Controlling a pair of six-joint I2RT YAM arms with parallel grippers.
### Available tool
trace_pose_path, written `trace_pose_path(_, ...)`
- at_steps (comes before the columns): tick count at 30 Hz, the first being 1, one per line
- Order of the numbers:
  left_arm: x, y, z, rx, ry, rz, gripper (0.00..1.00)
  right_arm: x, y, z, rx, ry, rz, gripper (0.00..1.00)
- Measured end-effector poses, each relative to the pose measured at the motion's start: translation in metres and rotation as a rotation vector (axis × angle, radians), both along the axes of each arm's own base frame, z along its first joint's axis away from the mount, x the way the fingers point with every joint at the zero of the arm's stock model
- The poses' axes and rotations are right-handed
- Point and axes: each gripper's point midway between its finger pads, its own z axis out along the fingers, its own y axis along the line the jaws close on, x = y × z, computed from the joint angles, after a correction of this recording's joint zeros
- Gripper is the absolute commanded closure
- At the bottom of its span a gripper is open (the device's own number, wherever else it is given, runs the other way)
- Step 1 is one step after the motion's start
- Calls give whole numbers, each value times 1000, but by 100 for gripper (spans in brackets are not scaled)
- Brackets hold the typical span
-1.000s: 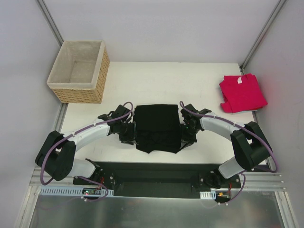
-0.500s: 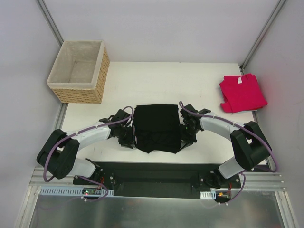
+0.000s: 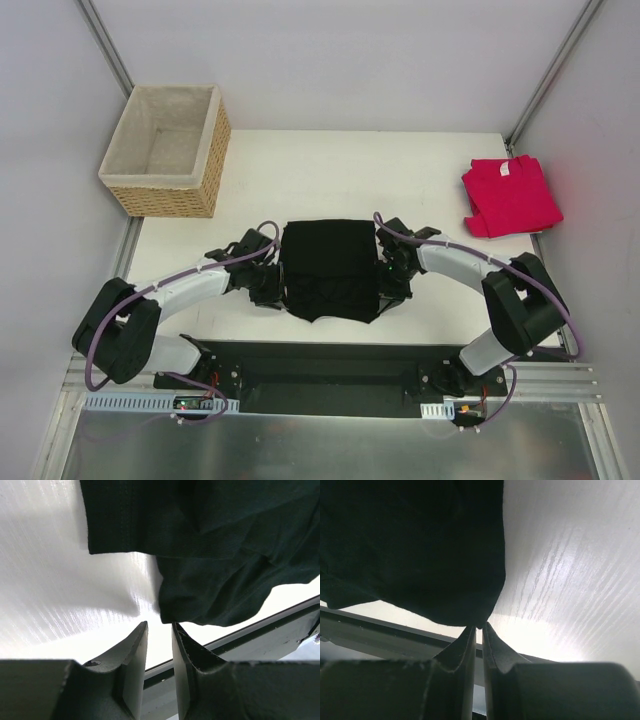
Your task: Fold and stack the t-shirts
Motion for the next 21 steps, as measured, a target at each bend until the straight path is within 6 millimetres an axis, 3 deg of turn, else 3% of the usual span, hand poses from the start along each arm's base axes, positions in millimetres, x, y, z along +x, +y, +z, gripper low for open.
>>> trace_pose_path(8,1,-1,3,-8,-9,4,77,1,4,-2,-7,10,13,89)
trace_pose_path(15,2,-2,-7,14,26,1,79,3,6,-2,-7,10,19,90)
trace_pose_path(16,2,-3,-7,15,27,-2,80,3,6,-2,-7,10,19,90)
trace_pose_path(19,4,-4,-7,14,25,-3,99,3,6,-2,-6,9,22,92)
trace_pose_path(21,5,-5,-6,13,20,-4,100,3,6,-2,-7,10,23,94)
